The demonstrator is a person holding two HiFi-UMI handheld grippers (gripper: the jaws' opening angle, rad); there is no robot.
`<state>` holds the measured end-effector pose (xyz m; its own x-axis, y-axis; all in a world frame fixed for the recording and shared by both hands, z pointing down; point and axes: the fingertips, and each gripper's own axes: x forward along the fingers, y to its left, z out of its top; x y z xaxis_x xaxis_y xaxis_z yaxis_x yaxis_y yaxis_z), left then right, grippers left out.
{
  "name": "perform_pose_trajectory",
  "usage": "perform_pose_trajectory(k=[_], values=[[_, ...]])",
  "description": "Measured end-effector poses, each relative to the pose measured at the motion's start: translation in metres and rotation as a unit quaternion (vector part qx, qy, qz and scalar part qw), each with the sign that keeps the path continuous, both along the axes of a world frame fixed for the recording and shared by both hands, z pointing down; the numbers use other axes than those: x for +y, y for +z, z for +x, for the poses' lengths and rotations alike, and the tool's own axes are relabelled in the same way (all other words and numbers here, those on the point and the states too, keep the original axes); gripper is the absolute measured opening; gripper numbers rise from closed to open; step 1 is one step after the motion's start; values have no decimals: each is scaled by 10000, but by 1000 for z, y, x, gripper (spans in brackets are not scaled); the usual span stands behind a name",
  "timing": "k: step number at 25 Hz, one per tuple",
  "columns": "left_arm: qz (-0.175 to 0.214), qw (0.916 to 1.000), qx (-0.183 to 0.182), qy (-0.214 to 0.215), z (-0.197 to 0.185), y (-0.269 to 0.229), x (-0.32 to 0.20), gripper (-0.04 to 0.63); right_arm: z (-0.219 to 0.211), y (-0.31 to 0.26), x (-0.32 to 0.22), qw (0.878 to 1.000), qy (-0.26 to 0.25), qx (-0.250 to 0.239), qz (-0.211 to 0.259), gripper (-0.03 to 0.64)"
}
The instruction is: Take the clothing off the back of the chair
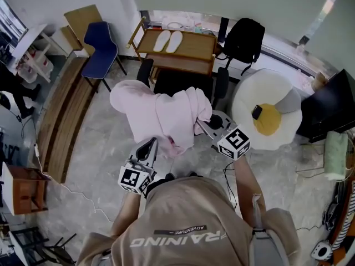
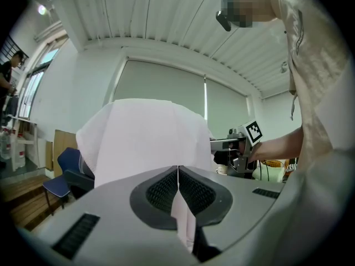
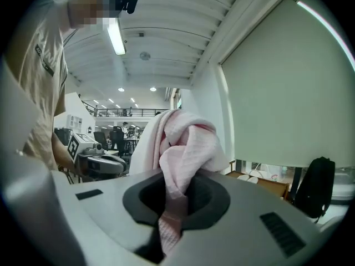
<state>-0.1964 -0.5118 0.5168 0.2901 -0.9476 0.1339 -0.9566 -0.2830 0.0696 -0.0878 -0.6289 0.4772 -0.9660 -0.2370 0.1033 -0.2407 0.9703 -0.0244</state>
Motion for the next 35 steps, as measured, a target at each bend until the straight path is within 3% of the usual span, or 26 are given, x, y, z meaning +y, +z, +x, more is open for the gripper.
perform_pose_trajectory(k=[22, 35], values=[[140, 9992, 32, 384, -6, -13, 16, 15, 19, -29, 33, 9977, 612, -279, 66, 44], [167, 9956, 46, 918, 2, -18, 45, 15, 41, -55, 81, 9926, 1023, -645, 122, 42]])
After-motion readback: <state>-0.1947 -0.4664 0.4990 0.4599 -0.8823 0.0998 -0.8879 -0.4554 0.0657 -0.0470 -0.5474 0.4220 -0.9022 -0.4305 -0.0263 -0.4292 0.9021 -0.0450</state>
